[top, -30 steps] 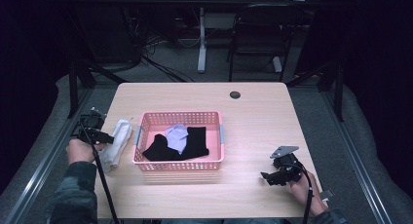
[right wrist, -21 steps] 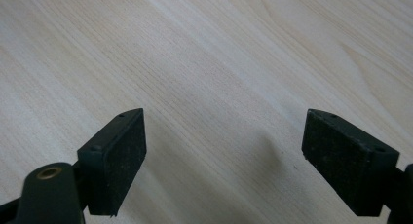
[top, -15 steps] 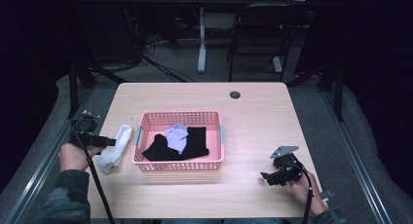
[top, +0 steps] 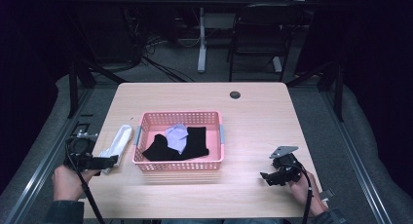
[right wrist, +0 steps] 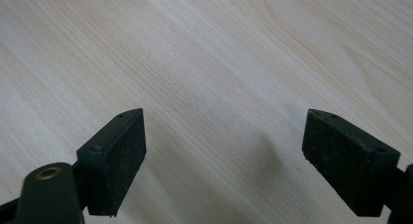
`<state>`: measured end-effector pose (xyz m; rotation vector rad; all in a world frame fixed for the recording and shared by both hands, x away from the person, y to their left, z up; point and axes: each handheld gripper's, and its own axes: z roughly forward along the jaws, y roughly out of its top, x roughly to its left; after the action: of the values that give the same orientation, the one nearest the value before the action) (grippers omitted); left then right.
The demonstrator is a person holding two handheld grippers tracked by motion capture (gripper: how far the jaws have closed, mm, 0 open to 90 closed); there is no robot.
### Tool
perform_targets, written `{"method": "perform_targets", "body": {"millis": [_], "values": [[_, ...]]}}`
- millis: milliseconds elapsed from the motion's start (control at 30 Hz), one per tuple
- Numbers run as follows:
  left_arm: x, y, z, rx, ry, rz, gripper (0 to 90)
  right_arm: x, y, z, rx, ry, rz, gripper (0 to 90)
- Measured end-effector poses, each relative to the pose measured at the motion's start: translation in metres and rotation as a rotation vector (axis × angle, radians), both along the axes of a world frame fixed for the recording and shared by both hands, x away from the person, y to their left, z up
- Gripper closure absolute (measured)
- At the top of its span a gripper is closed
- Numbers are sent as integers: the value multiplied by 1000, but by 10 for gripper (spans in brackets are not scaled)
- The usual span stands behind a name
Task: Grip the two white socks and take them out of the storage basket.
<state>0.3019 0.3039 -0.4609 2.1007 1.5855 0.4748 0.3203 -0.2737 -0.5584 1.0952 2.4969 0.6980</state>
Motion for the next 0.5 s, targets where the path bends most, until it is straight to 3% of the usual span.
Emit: {"method": "perform_targets", "body": {"millis": [67, 233, 267, 500], "values": [[-4, -1, -1, 2, -4, 1, 57, 0, 0, 0, -2, -2, -2, 153], [-23, -10, -7, 27, -64, -4, 53, 0, 1, -1, 14, 2, 4, 152], [-25, -11, -9, 19, -67, -1, 54, 0, 1, 0, -6, 1, 6, 152], [-39, -21, -23, 13, -80, -3, 50, 0, 1, -2, 10, 4, 4, 152]]}}
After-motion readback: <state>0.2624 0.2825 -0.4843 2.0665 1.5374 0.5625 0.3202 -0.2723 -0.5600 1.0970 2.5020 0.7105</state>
